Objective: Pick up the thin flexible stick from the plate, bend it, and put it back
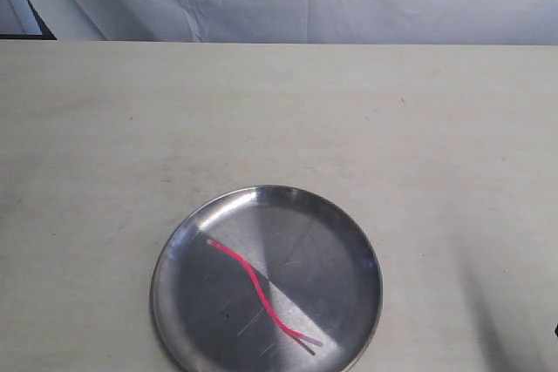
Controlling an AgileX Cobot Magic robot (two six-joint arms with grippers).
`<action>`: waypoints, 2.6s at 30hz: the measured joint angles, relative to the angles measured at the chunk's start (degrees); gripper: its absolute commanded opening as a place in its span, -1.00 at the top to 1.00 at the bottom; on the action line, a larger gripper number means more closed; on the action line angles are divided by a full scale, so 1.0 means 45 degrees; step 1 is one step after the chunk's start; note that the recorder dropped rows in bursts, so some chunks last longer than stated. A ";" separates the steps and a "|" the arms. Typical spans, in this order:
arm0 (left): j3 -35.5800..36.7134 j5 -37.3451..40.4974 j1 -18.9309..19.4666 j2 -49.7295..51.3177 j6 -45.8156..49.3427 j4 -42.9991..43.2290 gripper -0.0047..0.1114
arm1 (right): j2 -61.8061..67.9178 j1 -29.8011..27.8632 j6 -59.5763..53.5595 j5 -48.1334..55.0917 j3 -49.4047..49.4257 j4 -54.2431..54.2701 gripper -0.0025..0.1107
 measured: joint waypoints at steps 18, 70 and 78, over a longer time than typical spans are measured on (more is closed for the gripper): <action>0.2832 -0.2319 0.0000 -0.2689 -0.3679 0.3928 0.92 | 0.0000 0.0000 0.0000 -0.0051 0.0000 0.0000 0.96; 0.8177 -0.5333 0.0000 -0.6373 -0.7684 0.7064 0.92 | 0.0000 0.0000 0.0000 -0.0051 0.0000 0.0028 0.96; 0.8177 -0.5341 0.0000 -0.6373 -0.7684 0.7064 0.92 | 0.0000 0.0000 0.0000 -0.0051 0.0000 0.0028 0.96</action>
